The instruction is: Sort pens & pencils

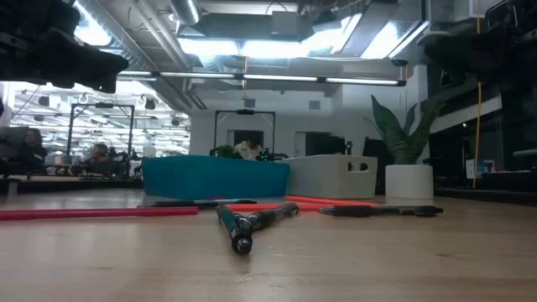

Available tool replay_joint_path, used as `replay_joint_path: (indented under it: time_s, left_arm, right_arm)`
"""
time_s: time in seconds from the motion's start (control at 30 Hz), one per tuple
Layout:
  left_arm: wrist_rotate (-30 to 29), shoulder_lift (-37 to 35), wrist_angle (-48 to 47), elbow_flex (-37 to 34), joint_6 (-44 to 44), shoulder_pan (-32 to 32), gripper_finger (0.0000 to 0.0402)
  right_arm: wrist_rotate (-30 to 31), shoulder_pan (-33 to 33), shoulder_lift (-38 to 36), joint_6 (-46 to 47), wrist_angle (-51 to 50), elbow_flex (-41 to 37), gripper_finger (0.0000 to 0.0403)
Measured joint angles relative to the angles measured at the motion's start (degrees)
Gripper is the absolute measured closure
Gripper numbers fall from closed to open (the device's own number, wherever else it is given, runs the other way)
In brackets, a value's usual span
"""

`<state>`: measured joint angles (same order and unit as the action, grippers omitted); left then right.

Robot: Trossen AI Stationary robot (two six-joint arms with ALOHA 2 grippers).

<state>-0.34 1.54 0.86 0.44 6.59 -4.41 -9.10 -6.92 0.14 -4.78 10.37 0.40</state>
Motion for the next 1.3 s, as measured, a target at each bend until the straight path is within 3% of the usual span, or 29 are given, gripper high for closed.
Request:
replay_joint_path:
  time_s: [0.8, 0.93, 1.3]
  left_arm:
    - [0.0, 0.0, 0.0, 0.0, 0.1, 0.0, 0.0358]
    - [-0.6, 0.0, 0.0, 0.0, 5.7, 0.0, 0.0358]
    - [-0.6, 0.0, 0.0, 0.0, 7.1, 0.0, 0.0358]
  right_arm:
    - [0.0, 0.0, 0.0, -0.1, 0.0, 0.0, 0.0288]
    - [0.0, 0.0, 0.0, 0.0, 0.0, 0.0, 0.0288]
    - [0.0, 0.0, 0.0, 1.5, 0.0, 0.0, 0.0288]
